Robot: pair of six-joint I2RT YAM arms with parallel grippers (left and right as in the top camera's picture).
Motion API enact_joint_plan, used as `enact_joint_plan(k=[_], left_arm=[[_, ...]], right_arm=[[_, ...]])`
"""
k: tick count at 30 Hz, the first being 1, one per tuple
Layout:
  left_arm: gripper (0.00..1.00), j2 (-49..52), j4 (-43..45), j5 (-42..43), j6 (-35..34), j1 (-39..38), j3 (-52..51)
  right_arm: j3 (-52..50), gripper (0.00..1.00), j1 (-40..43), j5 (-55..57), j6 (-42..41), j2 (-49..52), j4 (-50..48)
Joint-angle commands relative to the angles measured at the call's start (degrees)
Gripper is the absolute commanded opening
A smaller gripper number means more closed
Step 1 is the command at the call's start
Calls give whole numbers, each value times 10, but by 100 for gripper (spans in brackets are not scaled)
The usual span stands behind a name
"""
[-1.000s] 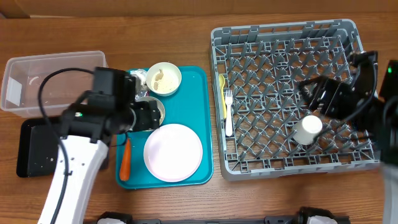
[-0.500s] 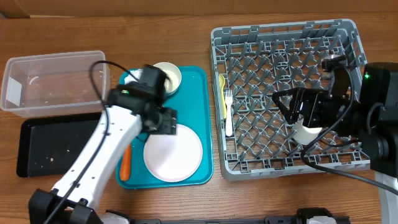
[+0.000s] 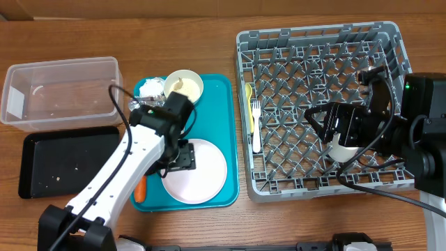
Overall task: Sort waste into correct bins and load items into the dishwasher rack
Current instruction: 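Reach the left gripper to the white plate edge and grasp it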
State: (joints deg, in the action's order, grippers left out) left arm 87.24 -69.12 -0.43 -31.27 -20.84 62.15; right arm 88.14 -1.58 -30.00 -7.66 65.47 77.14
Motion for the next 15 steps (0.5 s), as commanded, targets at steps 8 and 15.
enact_joint_plan(k=[8,15], left_arm=[[61,-1,122,37,-38,41,-147],[30,-1,182,39,-56,51,-191]], right_arm=[[6,87,-3,4,4,-2,2],[6,87,-3,6,4,-2,6]])
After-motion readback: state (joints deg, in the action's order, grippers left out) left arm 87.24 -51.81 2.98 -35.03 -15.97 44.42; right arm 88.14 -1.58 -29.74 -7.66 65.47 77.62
